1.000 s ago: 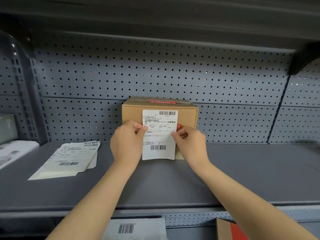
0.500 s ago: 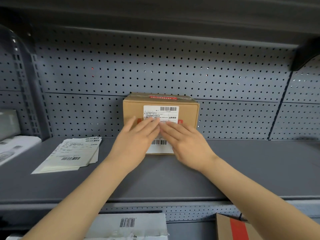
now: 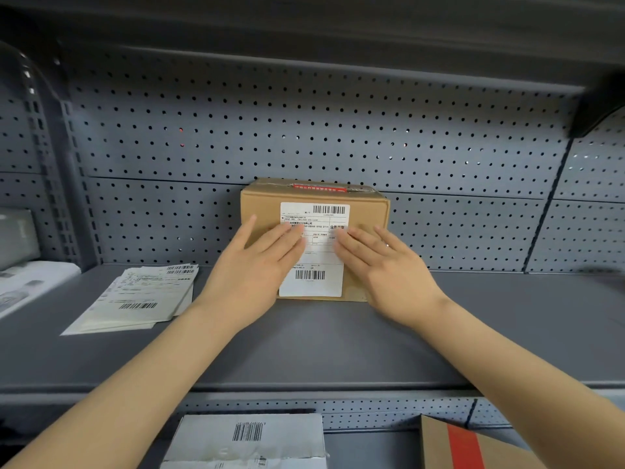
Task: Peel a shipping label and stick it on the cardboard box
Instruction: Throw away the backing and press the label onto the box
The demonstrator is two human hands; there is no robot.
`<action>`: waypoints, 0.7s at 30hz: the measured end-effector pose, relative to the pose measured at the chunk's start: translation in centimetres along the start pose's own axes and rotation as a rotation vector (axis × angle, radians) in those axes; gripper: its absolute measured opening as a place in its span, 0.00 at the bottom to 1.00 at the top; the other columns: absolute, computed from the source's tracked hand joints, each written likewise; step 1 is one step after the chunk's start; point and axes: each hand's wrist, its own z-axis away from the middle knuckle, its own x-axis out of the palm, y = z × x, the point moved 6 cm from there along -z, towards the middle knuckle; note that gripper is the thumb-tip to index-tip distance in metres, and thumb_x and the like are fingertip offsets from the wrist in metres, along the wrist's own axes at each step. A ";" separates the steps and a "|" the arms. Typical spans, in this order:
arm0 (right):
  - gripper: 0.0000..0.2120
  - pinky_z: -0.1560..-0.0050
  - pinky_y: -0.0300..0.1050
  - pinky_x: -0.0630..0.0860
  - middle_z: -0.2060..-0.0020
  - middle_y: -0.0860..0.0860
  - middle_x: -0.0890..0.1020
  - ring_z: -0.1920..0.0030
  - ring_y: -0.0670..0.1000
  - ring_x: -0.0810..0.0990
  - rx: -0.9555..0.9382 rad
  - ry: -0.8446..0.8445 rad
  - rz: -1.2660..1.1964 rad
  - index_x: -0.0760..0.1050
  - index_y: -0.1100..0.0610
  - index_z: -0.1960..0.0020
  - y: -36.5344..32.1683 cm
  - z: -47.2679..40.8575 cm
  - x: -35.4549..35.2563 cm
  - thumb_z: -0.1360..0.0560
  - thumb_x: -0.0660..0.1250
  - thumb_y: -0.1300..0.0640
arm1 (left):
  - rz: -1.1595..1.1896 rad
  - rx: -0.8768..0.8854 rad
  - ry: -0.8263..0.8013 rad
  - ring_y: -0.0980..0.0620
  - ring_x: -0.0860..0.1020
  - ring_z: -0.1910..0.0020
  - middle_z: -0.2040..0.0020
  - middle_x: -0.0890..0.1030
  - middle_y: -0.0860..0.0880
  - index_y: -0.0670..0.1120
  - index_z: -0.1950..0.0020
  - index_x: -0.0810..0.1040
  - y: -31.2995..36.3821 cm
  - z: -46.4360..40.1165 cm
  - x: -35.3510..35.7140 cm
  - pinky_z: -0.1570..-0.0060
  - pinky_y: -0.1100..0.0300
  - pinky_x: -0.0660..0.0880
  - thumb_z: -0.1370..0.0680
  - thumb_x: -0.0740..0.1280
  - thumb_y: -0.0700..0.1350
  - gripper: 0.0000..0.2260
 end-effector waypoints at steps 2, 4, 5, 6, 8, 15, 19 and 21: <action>0.31 0.29 0.52 0.54 0.31 0.55 0.72 0.32 0.55 0.71 -0.008 0.022 0.012 0.68 0.60 0.30 -0.4 -1.4 -0.4 0.33 0.48 0.63 | -0.009 0.034 0.017 0.51 0.51 0.24 0.22 0.47 0.49 0.45 0.23 0.48 0.5 -1.1 -0.5 0.28 0.44 0.44 0.26 0.53 0.39 0.31; 0.32 0.28 0.53 0.55 0.29 0.54 0.69 0.31 0.54 0.70 -0.016 0.020 0.044 0.65 0.60 0.29 -0.5 -2.1 -0.1 0.34 0.53 0.63 | -0.001 0.002 -0.052 0.52 0.43 0.24 0.23 0.37 0.51 0.46 0.24 0.38 0.3 -1.6 -0.1 0.28 0.45 0.42 0.24 0.50 0.39 0.31; 0.33 0.28 0.54 0.54 0.28 0.53 0.68 0.30 0.54 0.70 -0.014 0.015 0.065 0.64 0.59 0.28 -0.2 -2.1 0.1 0.34 0.56 0.64 | 0.023 -0.023 -0.029 0.53 0.44 0.24 0.23 0.37 0.52 0.47 0.24 0.38 -0.1 -1.6 0.0 0.28 0.45 0.43 0.24 0.50 0.38 0.32; 0.34 0.28 0.54 0.54 0.28 0.52 0.67 0.30 0.53 0.70 -0.013 0.009 0.078 0.63 0.58 0.28 0.2 -1.9 0.3 0.34 0.58 0.64 | 0.037 -0.048 -0.017 0.54 0.46 0.24 0.23 0.38 0.53 0.48 0.24 0.39 -0.7 -1.4 0.3 0.28 0.45 0.43 0.25 0.49 0.38 0.32; 0.36 0.28 0.55 0.54 0.28 0.51 0.67 0.31 0.53 0.70 -0.008 0.007 0.079 0.64 0.57 0.28 1.1 -1.1 0.5 0.35 0.64 0.66 | 0.049 -0.071 -0.039 0.55 0.44 0.24 0.25 0.36 0.55 0.50 0.25 0.37 -1.7 -0.3 1.1 0.29 0.47 0.39 0.26 0.49 0.37 0.33; 0.28 0.30 0.53 0.58 0.32 0.55 0.73 0.34 0.56 0.74 -0.026 0.142 0.039 0.70 0.60 0.32 -0.3 -2.6 -1.3 0.32 0.52 0.63 | 0.009 -0.046 0.021 0.54 0.42 0.24 0.28 0.32 0.51 0.47 0.27 0.35 -0.6 -0.9 -0.3 0.33 0.49 0.32 0.24 0.50 0.39 0.31; 0.27 0.30 0.57 0.63 0.31 0.53 0.72 0.33 0.53 0.74 -0.003 0.112 0.096 0.69 0.58 0.30 0.5 -3.2 -0.8 0.29 0.52 0.62 | 0.044 -0.089 -0.025 0.56 0.40 0.24 0.29 0.30 0.55 0.50 0.29 0.29 -1.6 -1.4 0.3 0.28 0.48 0.38 0.23 0.51 0.39 0.33; 0.28 0.29 0.58 0.58 0.30 0.51 0.71 0.33 0.52 0.73 0.002 0.106 0.124 0.67 0.57 0.30 1.7 -1.9 -0.2 0.30 0.58 0.63 | 0.071 -0.121 -0.064 0.57 0.40 0.24 0.29 0.30 0.57 0.52 0.30 0.29 -2.7 -0.7 0.5 0.28 0.49 0.39 0.23 0.51 0.37 0.34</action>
